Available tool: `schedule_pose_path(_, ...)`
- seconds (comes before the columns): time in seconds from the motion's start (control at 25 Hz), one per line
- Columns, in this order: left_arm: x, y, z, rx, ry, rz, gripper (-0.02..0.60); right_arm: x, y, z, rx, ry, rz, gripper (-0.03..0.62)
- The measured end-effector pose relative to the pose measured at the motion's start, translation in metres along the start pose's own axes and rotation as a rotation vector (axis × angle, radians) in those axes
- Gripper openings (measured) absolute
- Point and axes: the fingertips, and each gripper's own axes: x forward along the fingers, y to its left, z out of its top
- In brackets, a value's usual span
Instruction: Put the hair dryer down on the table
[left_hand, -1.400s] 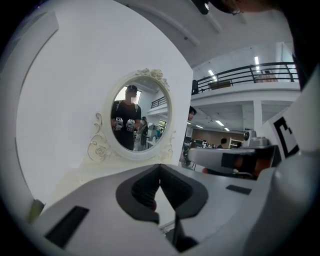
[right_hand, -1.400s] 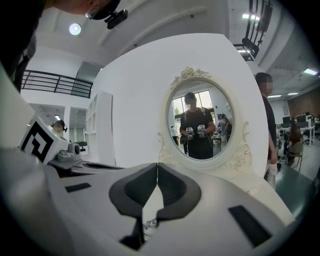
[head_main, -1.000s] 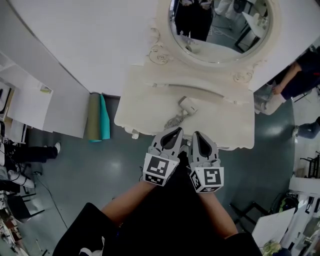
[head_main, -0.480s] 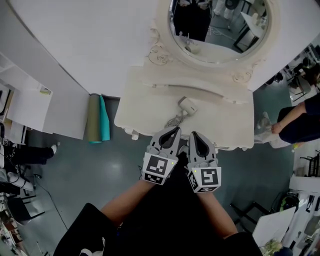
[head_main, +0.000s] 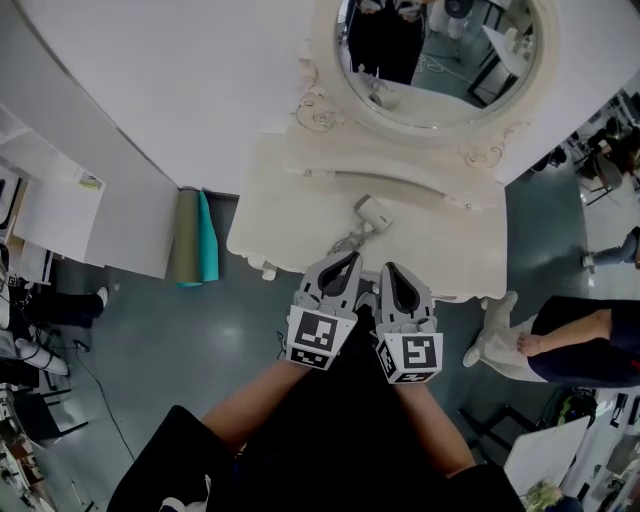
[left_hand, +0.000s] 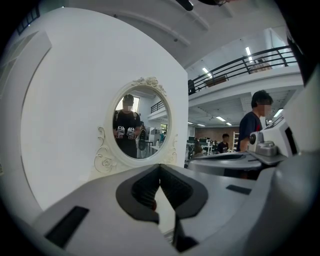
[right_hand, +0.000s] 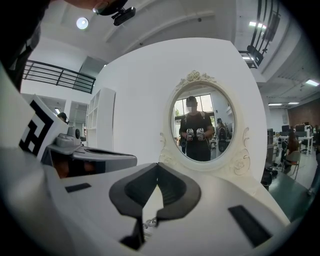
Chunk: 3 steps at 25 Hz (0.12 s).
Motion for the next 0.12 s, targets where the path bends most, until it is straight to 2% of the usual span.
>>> schedule_pose_path(0.12,0.0031,-0.0019,-0.0003,0.0,0.002,-0.003,0.014,0.0017,-0.002,-0.0011,-0.001,0.003,0.004,0.017)
